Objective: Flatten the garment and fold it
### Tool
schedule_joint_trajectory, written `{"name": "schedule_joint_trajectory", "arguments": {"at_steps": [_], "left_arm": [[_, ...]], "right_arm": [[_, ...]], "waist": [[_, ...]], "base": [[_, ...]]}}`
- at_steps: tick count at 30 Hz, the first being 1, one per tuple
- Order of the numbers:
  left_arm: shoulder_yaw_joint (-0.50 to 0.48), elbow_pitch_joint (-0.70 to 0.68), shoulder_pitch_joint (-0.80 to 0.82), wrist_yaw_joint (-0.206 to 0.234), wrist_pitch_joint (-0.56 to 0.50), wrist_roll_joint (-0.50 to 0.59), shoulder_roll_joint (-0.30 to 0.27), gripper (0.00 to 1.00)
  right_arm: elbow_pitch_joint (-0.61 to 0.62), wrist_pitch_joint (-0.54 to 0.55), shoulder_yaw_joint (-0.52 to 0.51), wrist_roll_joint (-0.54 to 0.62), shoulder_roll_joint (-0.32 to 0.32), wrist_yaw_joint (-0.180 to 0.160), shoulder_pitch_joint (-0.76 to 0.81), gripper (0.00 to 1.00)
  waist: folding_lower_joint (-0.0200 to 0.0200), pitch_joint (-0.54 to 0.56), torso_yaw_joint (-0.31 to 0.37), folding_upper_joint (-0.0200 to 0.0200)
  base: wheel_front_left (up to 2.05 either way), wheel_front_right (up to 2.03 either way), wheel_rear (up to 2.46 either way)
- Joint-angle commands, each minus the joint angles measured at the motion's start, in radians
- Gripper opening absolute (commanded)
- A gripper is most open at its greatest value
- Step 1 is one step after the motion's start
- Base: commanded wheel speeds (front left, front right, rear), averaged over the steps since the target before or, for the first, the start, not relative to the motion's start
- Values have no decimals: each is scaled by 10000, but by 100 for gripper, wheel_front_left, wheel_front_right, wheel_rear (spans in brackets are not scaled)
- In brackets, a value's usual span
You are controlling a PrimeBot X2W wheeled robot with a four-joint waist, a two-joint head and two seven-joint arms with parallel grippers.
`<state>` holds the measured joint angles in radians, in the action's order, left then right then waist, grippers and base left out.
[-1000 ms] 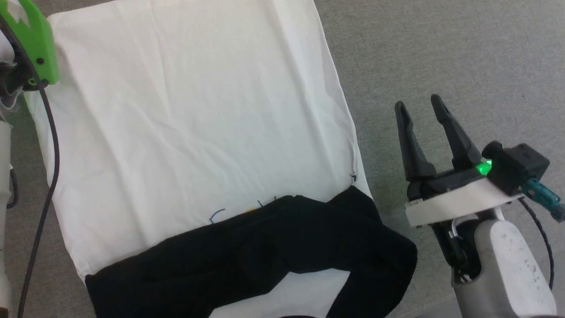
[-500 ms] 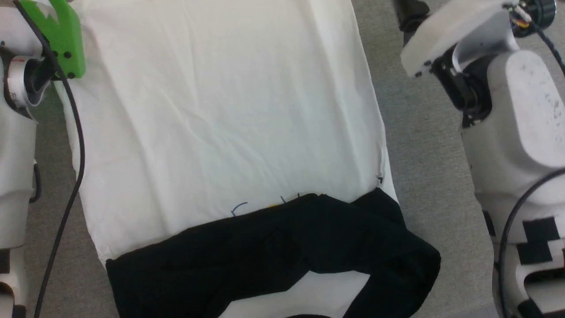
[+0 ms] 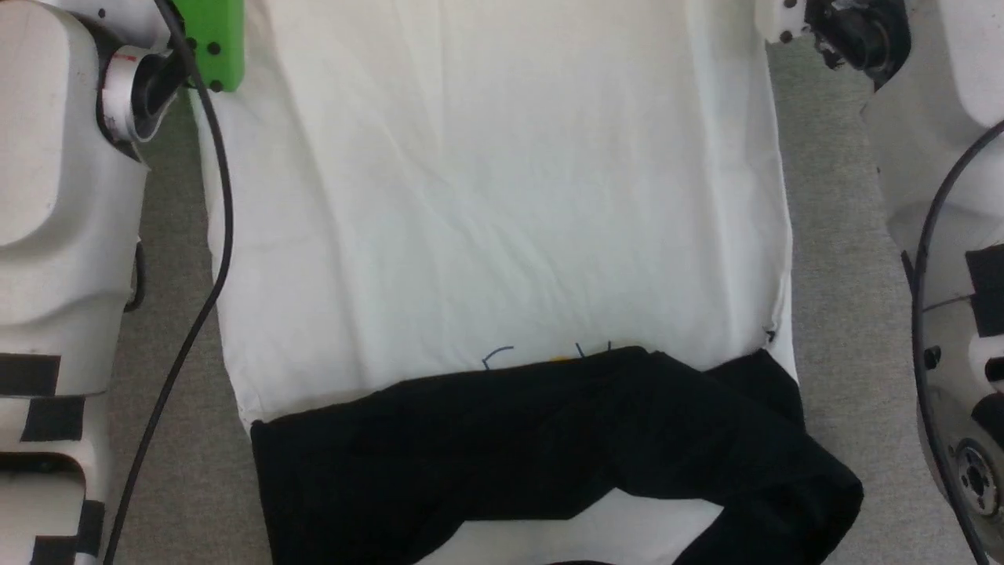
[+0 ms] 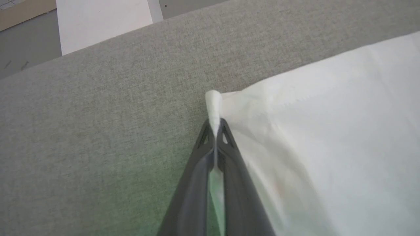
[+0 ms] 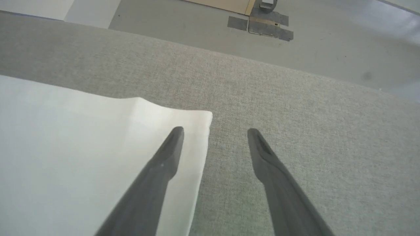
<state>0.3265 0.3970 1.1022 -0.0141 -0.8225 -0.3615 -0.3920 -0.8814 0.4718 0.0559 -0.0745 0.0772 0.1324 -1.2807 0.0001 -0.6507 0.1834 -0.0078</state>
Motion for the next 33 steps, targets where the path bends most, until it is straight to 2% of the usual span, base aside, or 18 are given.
{"name": "schedule_joint_trajectory", "arguments": {"at_steps": [1, 6, 7, 9, 11, 14, 18, 25, 33], "left_arm": [[116, 120, 134, -117, 99, -80, 124, 0], [347, 220, 292, -301, 261, -85, 305, 0], [375, 238, 308, -320, 283, -91, 319, 0], [407, 285, 328, -348, 317, -111, 330, 0], [424, 342, 310, -366, 367, -145, 338, 0], [445, 424, 282, -389, 426, -181, 323, 0], [434, 485, 257, -413, 689, -209, 281, 0], [391, 555, 458, -485, 2264, 51, 112, 0], [146, 993, 1134, -20, 4356, 447, 193, 0]], "right_arm": [[-259, 199, -238, 133, 28, -17, -265, 100], [-1000, 1073, -677, 464, 73, -17, -568, 100], [-1166, 1368, -707, 529, 74, -17, -615, 86], [-1438, 1961, -742, 625, 68, -17, -699, 27], [-1616, 2474, -702, 744, 61, -17, -760, 0], [-1665, 2825, -676, 850, 59, -17, -806, 0], [-1412, 2546, -696, 921, 28, -17, -732, 0], [-762, 661, -521, 934, 190, -17, -636, 0], [-515, -1235, -703, 1295, 458, -17, -1058, 0]], "waist": [[-1, -233, -374, 76], [-1, -303, -658, 76], [-1, -310, -685, 76], [-1, -308, -711, 76], [-1, -272, -718, 76], [-1, -208, -703, 76], [-1, -115, -640, 76], [-1, 7, -501, 76], [-1, 24, -395, 76]], "base": [[0, 0, 0], [0, 0, 0], [0, 0, 0], [0, 0, 0], [0, 0, 0], [0, 0, 0], [0, 0, 0], [0, 0, 0], [0, 0, 0]]}}
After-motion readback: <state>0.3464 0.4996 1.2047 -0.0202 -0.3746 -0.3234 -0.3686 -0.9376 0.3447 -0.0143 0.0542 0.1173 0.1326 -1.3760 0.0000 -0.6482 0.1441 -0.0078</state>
